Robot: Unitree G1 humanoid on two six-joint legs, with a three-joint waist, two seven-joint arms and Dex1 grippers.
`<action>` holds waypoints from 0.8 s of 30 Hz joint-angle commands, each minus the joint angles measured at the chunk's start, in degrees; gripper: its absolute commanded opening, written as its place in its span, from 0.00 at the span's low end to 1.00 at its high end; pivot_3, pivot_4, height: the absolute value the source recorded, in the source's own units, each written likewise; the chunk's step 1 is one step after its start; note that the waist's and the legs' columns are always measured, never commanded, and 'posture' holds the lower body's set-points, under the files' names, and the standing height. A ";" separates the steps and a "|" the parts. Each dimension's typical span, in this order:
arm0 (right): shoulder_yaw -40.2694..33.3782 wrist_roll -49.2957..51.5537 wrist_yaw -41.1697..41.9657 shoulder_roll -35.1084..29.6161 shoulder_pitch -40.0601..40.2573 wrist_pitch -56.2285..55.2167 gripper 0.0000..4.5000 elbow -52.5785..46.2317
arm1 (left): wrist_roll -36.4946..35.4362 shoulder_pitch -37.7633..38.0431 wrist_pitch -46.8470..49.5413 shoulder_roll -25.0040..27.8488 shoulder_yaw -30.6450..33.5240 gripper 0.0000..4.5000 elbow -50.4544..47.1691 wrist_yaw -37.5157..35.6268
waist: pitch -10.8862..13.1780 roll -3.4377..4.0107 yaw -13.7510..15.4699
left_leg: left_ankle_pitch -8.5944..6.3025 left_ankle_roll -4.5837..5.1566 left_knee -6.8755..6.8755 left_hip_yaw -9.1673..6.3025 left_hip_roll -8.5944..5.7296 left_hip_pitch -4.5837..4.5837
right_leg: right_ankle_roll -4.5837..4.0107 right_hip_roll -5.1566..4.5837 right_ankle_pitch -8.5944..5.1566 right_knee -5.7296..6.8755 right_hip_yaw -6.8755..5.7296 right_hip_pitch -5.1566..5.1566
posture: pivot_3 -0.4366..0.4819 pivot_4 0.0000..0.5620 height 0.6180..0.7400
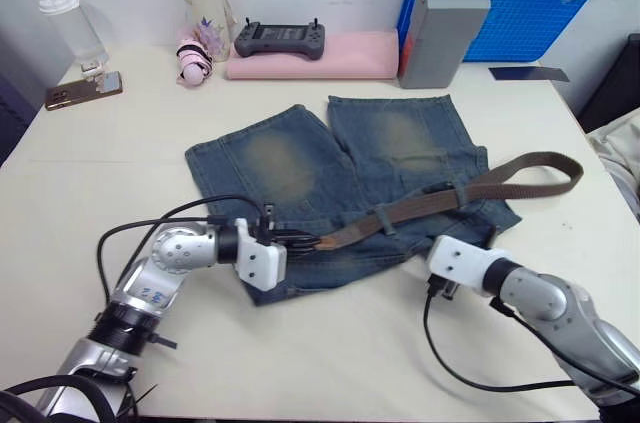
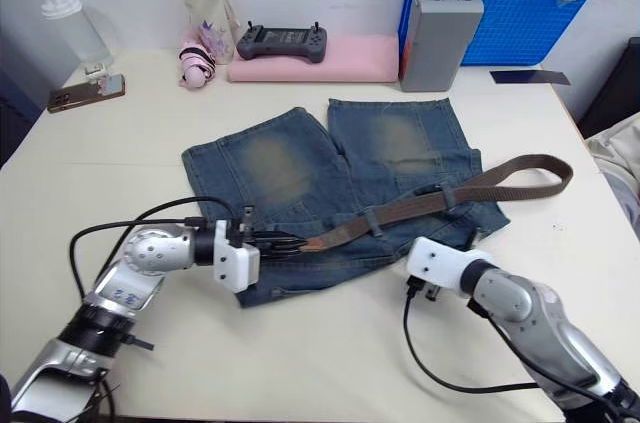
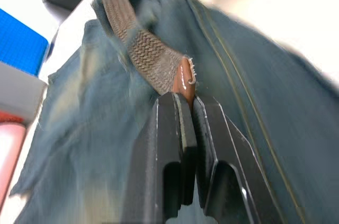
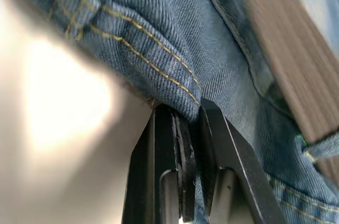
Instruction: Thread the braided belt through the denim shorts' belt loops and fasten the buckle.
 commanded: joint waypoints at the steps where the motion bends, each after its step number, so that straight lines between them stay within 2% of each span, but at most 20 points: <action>1: -3.79 -1.19 0.86 -0.48 1.01 2.34 0.01 2.49 | -3.00 2.82 -3.53 4.16 3.58 0.00 -3.20 -1.52 | 0.00 0.00 -0.06 | 0.00 0.00 0.00 0.00 0.00 -0.02 | 0.00 0.00 0.00 -0.01 -0.01 -0.01 | 0.48 0.27 0.77; 7: -4.21 -0.97 1.68 1.36 0.10 2.41 0.01 3.51 | -6.78 7.29 -5.39 8.75 6.83 0.00 -6.70 -2.31 | 0.00 0.00 -0.06 | -0.02 0.00 0.00 -0.02 0.00 -0.01 | 0.00 -0.01 0.00 -0.02 0.00 0.02 | 0.48 0.27 0.77; 14: -4.84 0.80 4.09 2.64 -0.82 2.64 0.01 3.38 | -6.83 11.08 -6.00 9.08 8.99 0.00 -8.34 -1.56 | 0.00 0.00 -0.23 | -0.03 0.01 0.00 0.01 0.00 0.02 | 0.02 0.01 0.01 0.00 0.02 0.01 | 0.48 0.27 0.77; 18: -9.30 6.07 6.98 3.97 -1.60 5.48 0.01 -0.71 | -7.14 11.45 -5.45 8.82 10.52 0.00 -8.44 -0.82 | 0.00 0.01 -0.20 | -0.03 0.02 0.00 0.01 0.00 0.01 | 0.02 0.01 0.01 0.01 0.02 0.01 | 0.48 0.27 0.77; 21: -14.62 13.46 10.73 4.69 -3.25 11.33 0.27 -4.88 | -7.37 11.64 -5.68 8.90 11.48 0.00 -8.58 -0.55 | 0.02 0.04 -0.20 | -0.04 0.02 -0.01 0.01 0.01 -0.02 | 0.02 0.01 0.01 0.02 0.03 -0.04 | 0.48 0.27 0.77; 24: -19.85 21.93 13.72 5.15 -5.87 20.07 0.59 -8.71 | -7.44 11.69 -5.99 8.80 12.32 0.00 -8.65 -0.31 | 0.03 0.05 -0.54 | -0.04 0.02 -0.04 0.01 0.03 -0.02 | 0.02 0.02 0.01 0.02 0.04 -0.04 | 0.48 0.27 0.77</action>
